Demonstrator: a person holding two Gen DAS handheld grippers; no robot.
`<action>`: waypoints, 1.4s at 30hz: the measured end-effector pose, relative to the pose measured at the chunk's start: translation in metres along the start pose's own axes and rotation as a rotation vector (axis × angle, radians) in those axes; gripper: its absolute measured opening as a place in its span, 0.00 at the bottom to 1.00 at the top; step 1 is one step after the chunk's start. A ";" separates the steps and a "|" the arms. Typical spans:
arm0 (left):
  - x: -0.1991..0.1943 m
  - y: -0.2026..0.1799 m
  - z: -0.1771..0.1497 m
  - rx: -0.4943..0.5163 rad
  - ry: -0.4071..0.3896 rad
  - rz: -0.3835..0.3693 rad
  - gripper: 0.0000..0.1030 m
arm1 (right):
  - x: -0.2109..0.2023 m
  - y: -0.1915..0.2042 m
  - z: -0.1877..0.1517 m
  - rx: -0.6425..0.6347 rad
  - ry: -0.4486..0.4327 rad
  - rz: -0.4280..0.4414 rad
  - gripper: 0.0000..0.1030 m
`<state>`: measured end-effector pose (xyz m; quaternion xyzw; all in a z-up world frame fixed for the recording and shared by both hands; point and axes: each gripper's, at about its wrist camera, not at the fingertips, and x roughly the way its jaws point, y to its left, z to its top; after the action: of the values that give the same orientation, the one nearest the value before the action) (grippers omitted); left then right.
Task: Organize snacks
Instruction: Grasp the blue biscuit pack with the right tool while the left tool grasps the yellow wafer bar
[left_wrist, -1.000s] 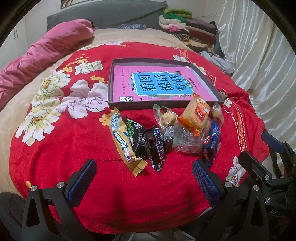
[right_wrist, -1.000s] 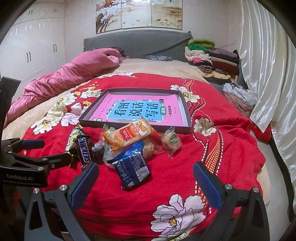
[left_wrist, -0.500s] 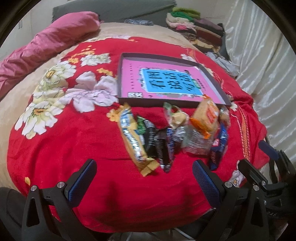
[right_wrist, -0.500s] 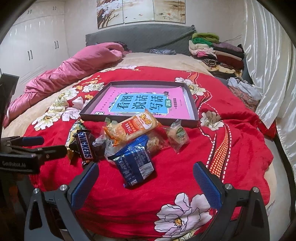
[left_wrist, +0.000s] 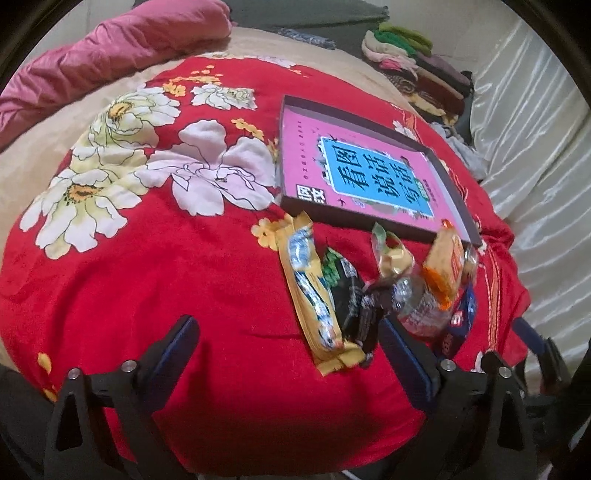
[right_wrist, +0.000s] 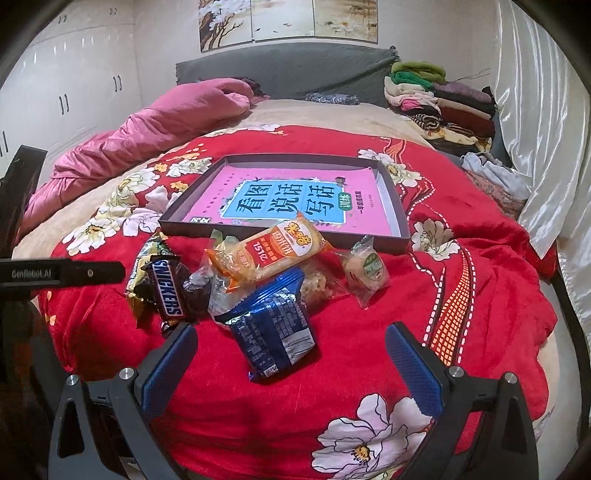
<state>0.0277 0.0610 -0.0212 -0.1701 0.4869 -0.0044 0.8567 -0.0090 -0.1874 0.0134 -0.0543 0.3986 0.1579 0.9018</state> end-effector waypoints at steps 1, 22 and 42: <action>0.001 0.002 0.002 -0.012 0.004 -0.006 0.89 | 0.001 0.000 0.000 0.000 0.001 0.001 0.99; 0.040 0.006 0.011 -0.045 0.116 -0.128 0.41 | 0.053 -0.008 0.001 -0.038 0.104 0.066 0.72; 0.064 0.006 0.017 -0.079 0.168 -0.212 0.18 | 0.068 -0.023 0.001 0.000 0.101 0.216 0.51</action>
<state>0.0741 0.0606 -0.0684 -0.2531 0.5359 -0.0902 0.8004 0.0423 -0.1920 -0.0364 -0.0191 0.4468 0.2511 0.8584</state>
